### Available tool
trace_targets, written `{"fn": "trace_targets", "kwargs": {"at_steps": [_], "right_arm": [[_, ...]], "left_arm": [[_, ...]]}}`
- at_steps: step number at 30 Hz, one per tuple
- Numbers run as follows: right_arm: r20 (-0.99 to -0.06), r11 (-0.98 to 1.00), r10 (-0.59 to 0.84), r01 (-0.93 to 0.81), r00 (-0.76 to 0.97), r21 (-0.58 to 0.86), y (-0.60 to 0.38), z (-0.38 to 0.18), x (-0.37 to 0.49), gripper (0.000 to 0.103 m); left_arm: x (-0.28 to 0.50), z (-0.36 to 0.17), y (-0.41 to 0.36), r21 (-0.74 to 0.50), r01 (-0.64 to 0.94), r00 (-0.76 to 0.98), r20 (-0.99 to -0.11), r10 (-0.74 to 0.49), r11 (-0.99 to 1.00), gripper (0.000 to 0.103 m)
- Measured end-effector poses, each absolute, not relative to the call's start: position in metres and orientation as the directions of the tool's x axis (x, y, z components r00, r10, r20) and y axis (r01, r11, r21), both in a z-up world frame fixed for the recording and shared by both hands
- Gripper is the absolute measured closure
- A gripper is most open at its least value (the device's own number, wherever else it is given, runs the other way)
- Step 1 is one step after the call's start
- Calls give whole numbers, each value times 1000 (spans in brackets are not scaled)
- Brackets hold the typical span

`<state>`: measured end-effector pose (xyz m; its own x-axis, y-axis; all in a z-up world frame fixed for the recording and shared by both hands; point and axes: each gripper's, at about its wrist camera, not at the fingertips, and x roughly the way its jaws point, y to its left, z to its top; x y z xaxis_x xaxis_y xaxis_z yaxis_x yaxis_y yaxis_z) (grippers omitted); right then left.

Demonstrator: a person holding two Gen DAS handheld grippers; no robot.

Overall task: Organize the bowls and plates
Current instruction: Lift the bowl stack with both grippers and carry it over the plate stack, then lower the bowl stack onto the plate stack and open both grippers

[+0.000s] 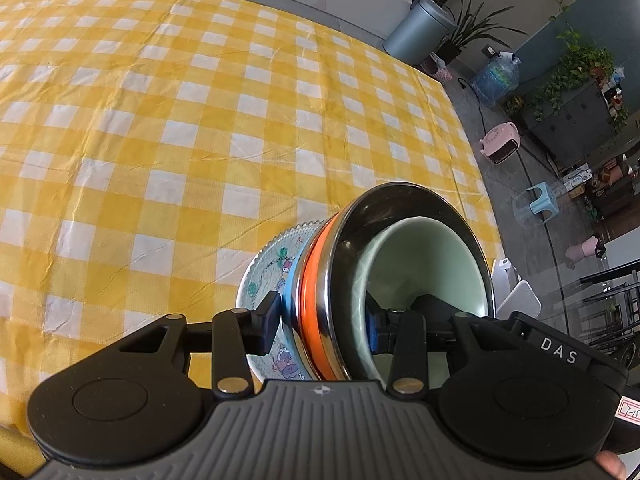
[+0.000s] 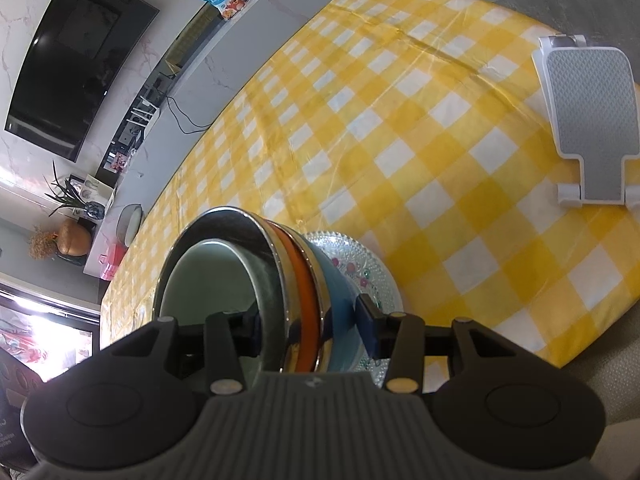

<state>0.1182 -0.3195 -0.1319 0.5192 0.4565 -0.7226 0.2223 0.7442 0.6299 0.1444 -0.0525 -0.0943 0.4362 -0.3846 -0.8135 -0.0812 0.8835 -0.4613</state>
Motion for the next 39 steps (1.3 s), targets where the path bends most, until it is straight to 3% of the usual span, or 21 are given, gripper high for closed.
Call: {"fn": "trace_targets", "kwargs": {"at_steps": [8, 11, 14, 18, 23, 31, 39], "right_arm": [[-702, 721, 474, 223, 531, 656, -322, -133, 117, 53], [-693, 714, 479, 220, 539, 665, -322, -133, 116, 51], [-672, 714, 468, 202, 574, 670, -324, -129, 114, 40], [-661, 724, 453, 186, 598, 665, -324, -125, 112, 28], [-653, 772, 399, 148, 644, 618, -318, -108, 102, 28], [-602, 854, 325, 47, 729, 518, -304, -60, 63, 27], [-514, 936, 259, -81, 818, 344, -280, -6, -2, 23]], "left_arm": [[147, -95, -52, -462, -79, 429, -816, -388, 883, 55], [146, -94, -53, -450, -65, 441, -814, -379, 891, 48], [143, -91, -53, -452, -54, 458, -804, -380, 891, 36], [137, -82, -50, -453, -36, 490, -785, -379, 891, 32], [122, -59, -48, -408, 30, 566, -745, -352, 912, 31], [65, 0, -42, -248, 173, 746, -599, -291, 953, 32], [-10, 40, -44, -51, 213, 880, -424, -215, 976, 33]]}}
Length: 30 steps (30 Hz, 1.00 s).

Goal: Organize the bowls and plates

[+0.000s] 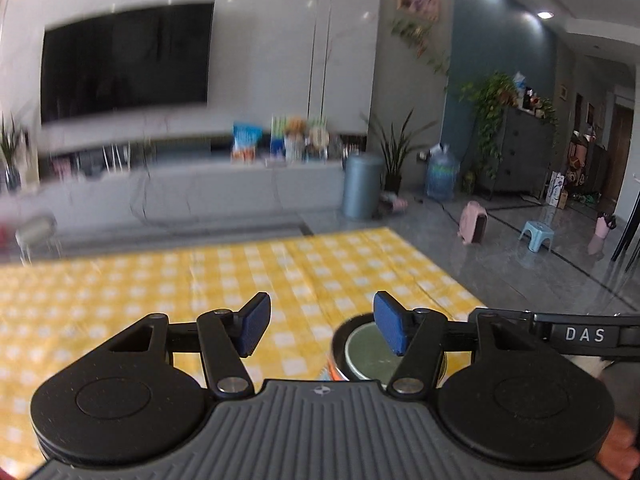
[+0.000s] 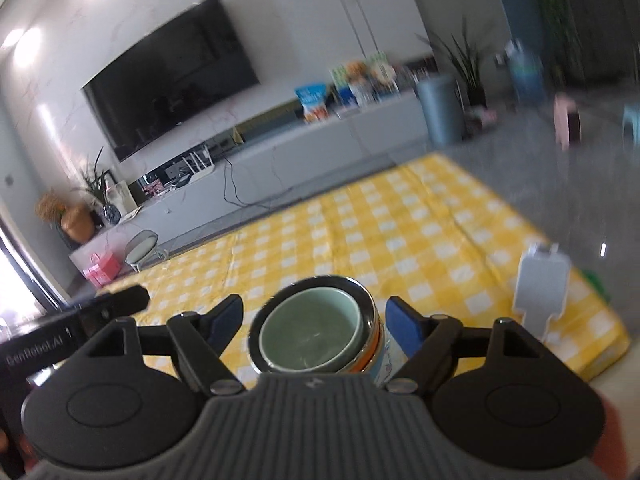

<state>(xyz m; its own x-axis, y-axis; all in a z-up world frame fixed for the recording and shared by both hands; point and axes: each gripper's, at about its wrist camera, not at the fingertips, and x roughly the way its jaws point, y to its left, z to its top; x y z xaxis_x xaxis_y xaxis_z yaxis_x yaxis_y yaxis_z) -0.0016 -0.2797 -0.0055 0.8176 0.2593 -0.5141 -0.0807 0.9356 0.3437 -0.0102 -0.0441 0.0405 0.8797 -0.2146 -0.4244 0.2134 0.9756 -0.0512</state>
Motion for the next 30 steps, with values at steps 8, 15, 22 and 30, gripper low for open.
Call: {"fn": "trace_targets", "kwargs": {"at_steps": [8, 15, 22, 30], "right_arm": [[-477, 983, 175, -123, 861, 139, -256, 7, -66, 21], [-500, 989, 145, -132, 854, 61, -242, -7, -104, 21], [-534, 990, 137, -133, 834, 45, -229, -26, -120, 21], [-552, 996, 87, -80, 829, 37, -227, -48, -121, 21]], "left_arm": [[-60, 50, -44, -1, 197, 924, -335, -186, 980, 33], [-79, 29, -49, 42, 188, 908, -389, -157, 981, 38], [-88, -8, -55, 62, 181, 866, -483, -129, 981, 37], [-85, -24, -56, 47, 182, 823, -554, -126, 982, 31]]}}
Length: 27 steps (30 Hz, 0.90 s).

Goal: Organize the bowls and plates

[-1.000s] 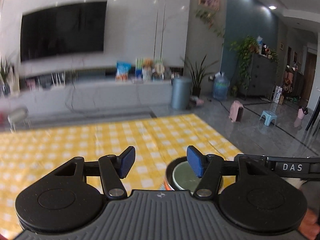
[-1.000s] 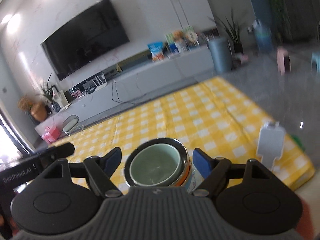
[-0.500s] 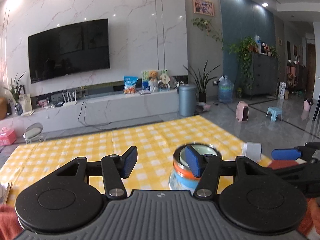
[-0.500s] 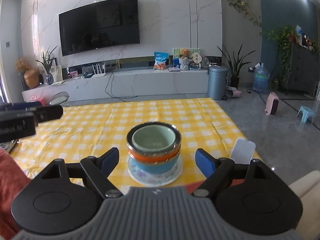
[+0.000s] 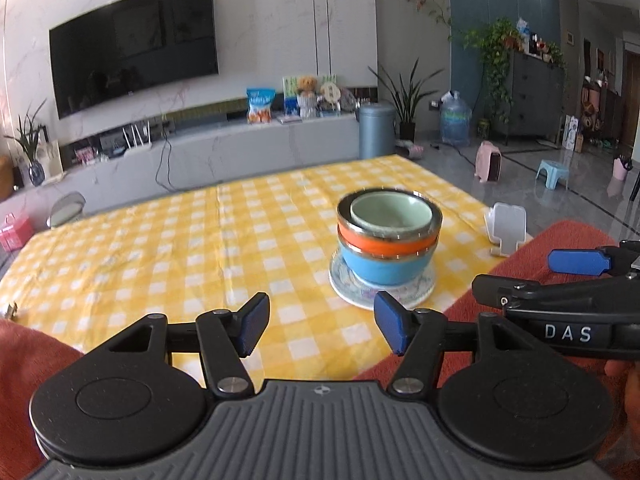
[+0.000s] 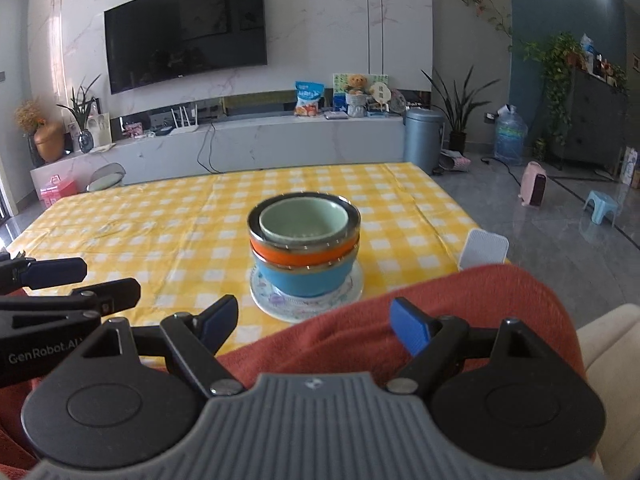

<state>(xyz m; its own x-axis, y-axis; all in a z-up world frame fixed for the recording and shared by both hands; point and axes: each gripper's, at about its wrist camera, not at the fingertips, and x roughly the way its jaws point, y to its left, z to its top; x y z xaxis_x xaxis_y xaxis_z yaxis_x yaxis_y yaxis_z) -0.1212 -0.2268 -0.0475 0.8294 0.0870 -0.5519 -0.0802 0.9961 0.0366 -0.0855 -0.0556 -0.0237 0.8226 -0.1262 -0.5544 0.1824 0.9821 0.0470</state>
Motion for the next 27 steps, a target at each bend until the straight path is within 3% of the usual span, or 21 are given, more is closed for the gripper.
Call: {"fn": "trace_targets", "kwargs": {"at_steps": [6, 27], "right_arm": [[-561, 997, 77, -78, 824, 22, -224, -50, -121, 21], [-556, 997, 76, -75, 828, 24, -222, -52, -118, 21]], "left_arm": [[-89, -35, -55, 52, 174, 790, -604, -108, 983, 29], [-89, -31, -49, 60, 147, 784, -616, -79, 987, 29]]}}
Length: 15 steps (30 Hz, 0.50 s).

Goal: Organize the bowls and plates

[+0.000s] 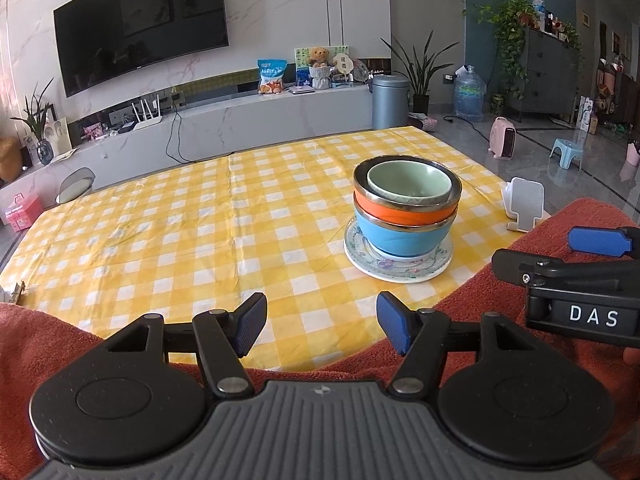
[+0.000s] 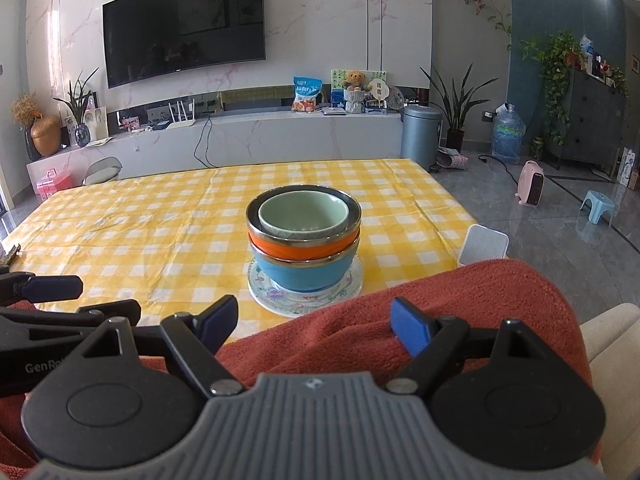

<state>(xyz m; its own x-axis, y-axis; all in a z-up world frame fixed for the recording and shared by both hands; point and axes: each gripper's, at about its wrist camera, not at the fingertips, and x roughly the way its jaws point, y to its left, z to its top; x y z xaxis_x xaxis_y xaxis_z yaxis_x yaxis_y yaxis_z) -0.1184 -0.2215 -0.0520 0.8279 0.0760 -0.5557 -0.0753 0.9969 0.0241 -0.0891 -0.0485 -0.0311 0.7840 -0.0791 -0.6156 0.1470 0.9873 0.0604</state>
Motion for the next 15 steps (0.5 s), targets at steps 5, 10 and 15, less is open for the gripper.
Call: {"fn": "trace_targets", "kwargs": {"at_steps": [5, 10, 15], "right_arm": [[-555, 997, 76, -75, 828, 25, -221, -52, -118, 21], [-552, 997, 79, -76, 830, 27, -221, -53, -118, 21], [-555, 997, 79, -75, 828, 30, -221, -54, -118, 21]], "left_arm": [[-89, -31, -49, 62, 148, 784, -616, -79, 987, 29], [-89, -31, -49, 62, 148, 784, -616, -78, 987, 29], [-88, -31, -49, 65, 149, 784, -615, -78, 987, 29]]}}
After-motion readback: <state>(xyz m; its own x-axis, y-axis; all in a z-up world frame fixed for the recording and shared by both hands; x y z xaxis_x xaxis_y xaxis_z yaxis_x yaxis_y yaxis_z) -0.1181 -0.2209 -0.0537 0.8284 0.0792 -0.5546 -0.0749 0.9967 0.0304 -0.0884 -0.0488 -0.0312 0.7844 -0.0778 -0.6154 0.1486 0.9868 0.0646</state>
